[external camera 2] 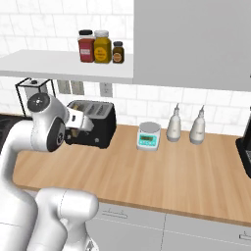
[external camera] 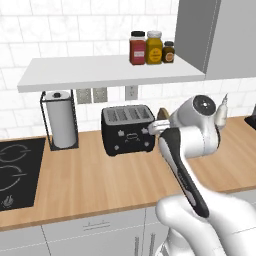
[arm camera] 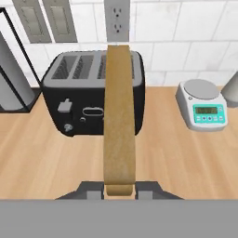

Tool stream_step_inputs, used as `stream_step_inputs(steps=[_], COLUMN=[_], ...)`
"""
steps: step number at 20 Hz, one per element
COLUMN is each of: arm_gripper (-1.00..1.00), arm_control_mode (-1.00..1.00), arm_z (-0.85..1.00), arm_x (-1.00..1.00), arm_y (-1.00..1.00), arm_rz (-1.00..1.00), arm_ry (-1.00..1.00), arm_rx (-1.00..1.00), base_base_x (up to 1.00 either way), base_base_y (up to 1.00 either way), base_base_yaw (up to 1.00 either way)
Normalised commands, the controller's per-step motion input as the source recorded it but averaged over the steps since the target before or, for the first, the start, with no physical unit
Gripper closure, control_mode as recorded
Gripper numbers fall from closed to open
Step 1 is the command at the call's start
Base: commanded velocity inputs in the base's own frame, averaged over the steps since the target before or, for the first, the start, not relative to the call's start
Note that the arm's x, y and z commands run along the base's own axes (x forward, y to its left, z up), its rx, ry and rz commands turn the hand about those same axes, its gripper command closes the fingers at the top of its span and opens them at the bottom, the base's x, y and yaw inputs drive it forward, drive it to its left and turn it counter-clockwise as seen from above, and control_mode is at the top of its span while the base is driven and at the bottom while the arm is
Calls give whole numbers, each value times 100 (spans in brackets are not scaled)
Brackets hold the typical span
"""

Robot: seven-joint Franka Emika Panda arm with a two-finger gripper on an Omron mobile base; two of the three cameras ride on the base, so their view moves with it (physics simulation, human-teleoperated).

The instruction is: Start the toaster. Once the lever pops up, take the bread to the plate on the dining counter.

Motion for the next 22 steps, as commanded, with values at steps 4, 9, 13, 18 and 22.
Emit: stream_step_inputs(steps=[4,9,13,18,22], arm_gripper=[100,100,100,100,100], arm_control_mode=[-100,-100,-100,-100,-100], arm_z=[0,1,16,15,12], arm_x=[-44,-42,-22,-22,-17], arm_y=[0,0,0,-15,-18], arm_rz=[0,0,0,0,0], arm_ry=[13,15,8,1,0], arm_rx=[0,0,0,0,0], base_base_x=[0,0,0,0,0], base_base_y=[0,0,0,0,0], base_base_yaw=[0,0,0,0,0])
